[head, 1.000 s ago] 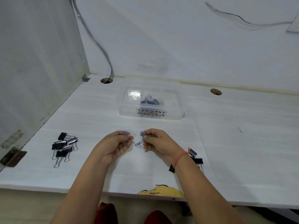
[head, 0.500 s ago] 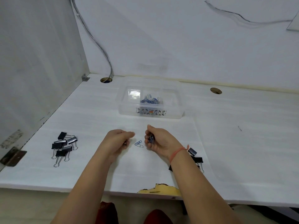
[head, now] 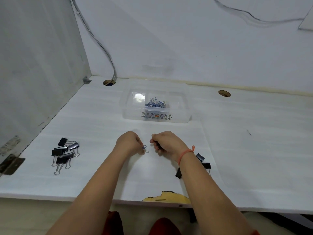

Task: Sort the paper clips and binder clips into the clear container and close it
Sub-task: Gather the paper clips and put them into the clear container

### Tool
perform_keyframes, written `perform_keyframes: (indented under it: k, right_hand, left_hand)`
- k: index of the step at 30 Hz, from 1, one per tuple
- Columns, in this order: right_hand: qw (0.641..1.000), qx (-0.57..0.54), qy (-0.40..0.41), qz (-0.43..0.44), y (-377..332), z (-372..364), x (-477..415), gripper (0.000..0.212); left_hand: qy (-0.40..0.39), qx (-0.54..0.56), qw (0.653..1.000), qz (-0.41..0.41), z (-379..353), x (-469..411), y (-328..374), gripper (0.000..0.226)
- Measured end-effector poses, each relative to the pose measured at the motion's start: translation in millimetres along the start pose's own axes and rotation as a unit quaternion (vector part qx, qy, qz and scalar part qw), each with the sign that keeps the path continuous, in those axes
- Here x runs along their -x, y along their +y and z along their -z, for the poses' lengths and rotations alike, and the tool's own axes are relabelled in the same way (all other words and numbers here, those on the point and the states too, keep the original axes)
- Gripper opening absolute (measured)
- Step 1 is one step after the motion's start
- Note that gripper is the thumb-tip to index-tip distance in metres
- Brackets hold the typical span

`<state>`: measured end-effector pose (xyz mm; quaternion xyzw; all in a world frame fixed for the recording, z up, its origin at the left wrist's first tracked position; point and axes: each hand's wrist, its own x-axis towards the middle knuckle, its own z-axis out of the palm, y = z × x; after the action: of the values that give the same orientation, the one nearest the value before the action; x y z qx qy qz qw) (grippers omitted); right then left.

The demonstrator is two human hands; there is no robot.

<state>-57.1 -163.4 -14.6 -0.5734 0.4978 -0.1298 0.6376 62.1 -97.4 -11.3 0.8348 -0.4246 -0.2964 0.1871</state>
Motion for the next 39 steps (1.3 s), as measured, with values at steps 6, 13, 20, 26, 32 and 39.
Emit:
perform_keyframes:
  k: [6,13,20,26,32,39]
  right_hand:
    - [0.987,-0.162,0.007,-0.013,-1,0,1,0.029]
    - [0.884,-0.466,0.006,-0.042,-11,8,5,0.02]
    - [0.871,-0.491,-0.004,-0.001,-58,30,16,0.016]
    - [0.889,-0.455,0.041,0.033,-109,45,-6,0.018]
    - [0.924,-0.375,0.072,0.016,-142,50,-55,0.014]
    - [0.961,-0.268,0.063,-0.034,-154,57,-92,0.04]
  left_hand:
    - [0.004,0.043,0.999,-0.005,-4,1,-8,0.015]
    - [-0.1,0.544,0.831,0.062,6,9,1,0.013]
    - [-0.095,0.615,0.782,0.047,32,-1,36,0.016]
    - [-0.088,0.586,0.803,0.061,61,-41,78,0.028]
    - [-0.031,0.528,0.843,0.102,74,-107,114,0.031]
    - [-0.067,0.462,0.876,0.119,82,-147,121,0.028]
